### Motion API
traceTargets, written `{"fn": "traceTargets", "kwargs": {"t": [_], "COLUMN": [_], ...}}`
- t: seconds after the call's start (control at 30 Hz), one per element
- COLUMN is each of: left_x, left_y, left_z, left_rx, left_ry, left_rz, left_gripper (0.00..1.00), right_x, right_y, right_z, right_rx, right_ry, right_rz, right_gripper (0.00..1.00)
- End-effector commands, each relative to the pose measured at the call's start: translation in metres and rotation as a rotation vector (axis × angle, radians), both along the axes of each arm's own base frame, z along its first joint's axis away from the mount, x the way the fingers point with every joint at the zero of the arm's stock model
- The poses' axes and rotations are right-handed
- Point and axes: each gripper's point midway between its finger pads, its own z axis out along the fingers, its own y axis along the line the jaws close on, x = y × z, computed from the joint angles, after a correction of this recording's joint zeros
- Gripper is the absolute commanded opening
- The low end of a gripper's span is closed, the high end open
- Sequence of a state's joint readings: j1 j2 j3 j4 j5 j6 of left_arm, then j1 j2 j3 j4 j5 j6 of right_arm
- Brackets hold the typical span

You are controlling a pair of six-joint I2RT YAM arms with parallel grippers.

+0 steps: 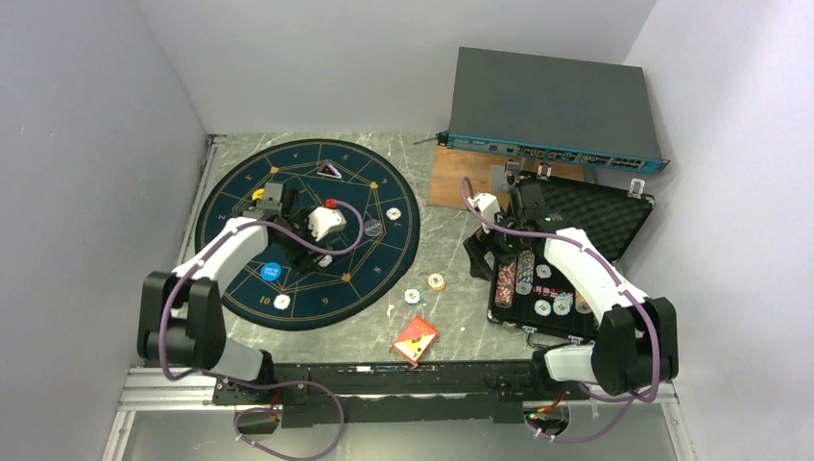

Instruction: Distribute texas hold em gaming equipment

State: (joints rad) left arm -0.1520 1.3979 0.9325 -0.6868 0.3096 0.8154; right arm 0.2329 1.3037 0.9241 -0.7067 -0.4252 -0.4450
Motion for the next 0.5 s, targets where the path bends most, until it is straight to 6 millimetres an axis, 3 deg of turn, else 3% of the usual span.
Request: {"fn": "traceTargets", "kwargs": {"t": [0.0,0.33,0.47], "left_x": [0.027,0.039,0.040], "left_y": [-0.031,-0.044,-0.042], "left_z": [0.001,-0.045,-0.057], "left_rx": [-0.074,0.017,0.038], "left_ry": [-0.010,0.042,0.078], "left_rz": [0.010,0.003,0.000], "left_gripper": [0.78,0.78,0.67], "right_x": [0.001,-0.001,-0.001], "right_y": [0.003,0.004,0.003], "right_z": [0.001,-0.001,-0.001], "right_rx": [0.005,0.009,0.008], "right_ry": [-0.006,0.005,0.003], "right_rz": [0.018,0.024,0.023], "right_gripper": [1.00,1.00,1.00]}}
